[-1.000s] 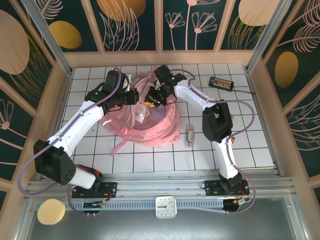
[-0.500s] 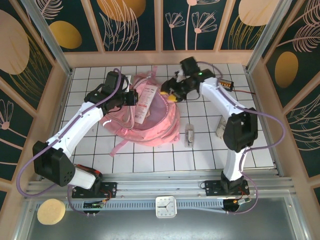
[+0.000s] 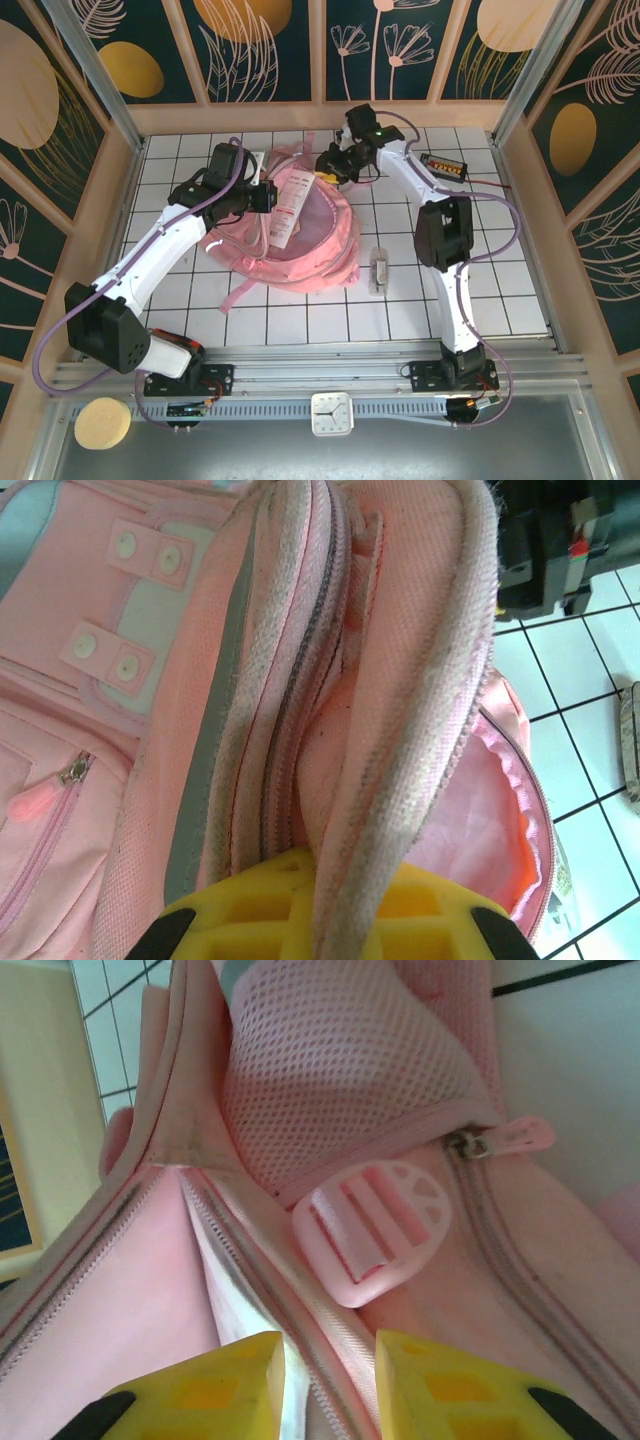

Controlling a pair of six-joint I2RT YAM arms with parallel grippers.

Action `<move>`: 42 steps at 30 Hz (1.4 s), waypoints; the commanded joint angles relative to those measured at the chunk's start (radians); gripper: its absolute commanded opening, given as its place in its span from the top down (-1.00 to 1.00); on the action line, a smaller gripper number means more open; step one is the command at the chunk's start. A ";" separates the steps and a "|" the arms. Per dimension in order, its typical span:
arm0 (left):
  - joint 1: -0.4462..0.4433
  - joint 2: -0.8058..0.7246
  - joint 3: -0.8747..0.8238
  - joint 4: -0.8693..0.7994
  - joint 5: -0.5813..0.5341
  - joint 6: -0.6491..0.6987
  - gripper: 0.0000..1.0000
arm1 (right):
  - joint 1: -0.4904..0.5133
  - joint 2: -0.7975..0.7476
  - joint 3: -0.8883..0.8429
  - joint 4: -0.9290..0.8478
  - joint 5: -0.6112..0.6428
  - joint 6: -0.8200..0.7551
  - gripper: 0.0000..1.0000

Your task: Pack books, pencil case, and school supplies into a backpack

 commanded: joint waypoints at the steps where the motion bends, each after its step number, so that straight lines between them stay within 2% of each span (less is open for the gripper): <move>1: -0.008 -0.040 0.055 0.068 0.075 0.012 1.00 | 0.038 -0.008 -0.016 0.018 -0.030 -0.013 0.49; 3: -0.008 -0.041 0.046 0.079 0.087 0.010 1.00 | 0.058 0.007 -0.011 0.021 -0.024 -0.017 0.56; 10: -0.008 -0.044 0.016 0.118 0.123 0.000 1.00 | 0.101 0.045 0.027 0.019 -0.005 -0.020 1.00; 15: -0.008 -0.037 0.016 0.131 0.140 -0.003 1.00 | 0.124 0.067 0.028 0.004 0.006 -0.009 1.00; 16: -0.008 -0.035 0.016 0.129 0.140 -0.004 1.00 | 0.120 0.055 0.025 -0.008 0.024 -0.012 0.83; 18: -0.008 -0.033 0.005 0.134 0.138 -0.005 1.00 | 0.114 -0.009 -0.008 -0.020 0.075 -0.029 0.30; 20: -0.008 -0.033 -0.008 0.140 0.139 -0.004 1.00 | 0.112 -0.093 -0.046 -0.031 0.116 -0.045 -0.08; 23: -0.008 -0.033 -0.033 0.148 0.141 -0.005 1.00 | 0.112 -0.224 -0.142 -0.055 0.143 -0.056 -0.39; 26: -0.008 -0.043 -0.061 0.161 0.152 -0.016 0.95 | 0.112 -0.356 -0.315 -0.032 0.133 -0.035 -0.48; 28: -0.008 -0.066 -0.078 0.159 0.153 -0.022 0.69 | 0.112 -0.438 -0.437 -0.006 0.120 -0.006 -0.48; 31: -0.008 -0.121 -0.110 0.128 0.134 -0.030 0.13 | 0.122 -0.577 -0.621 0.068 0.116 0.045 -0.49; 34: -0.008 -0.192 -0.155 0.072 0.089 -0.073 -0.17 | 0.166 -0.679 -0.736 0.102 0.137 0.076 -0.48; 39: -0.008 -0.343 -0.307 -0.038 -0.006 -0.314 -0.26 | 0.234 -0.699 -0.806 0.132 0.145 0.097 -0.48; 42: -0.007 -0.423 -0.456 -0.007 0.004 -0.445 -0.32 | 0.251 -0.670 -0.806 0.178 0.126 0.104 -0.48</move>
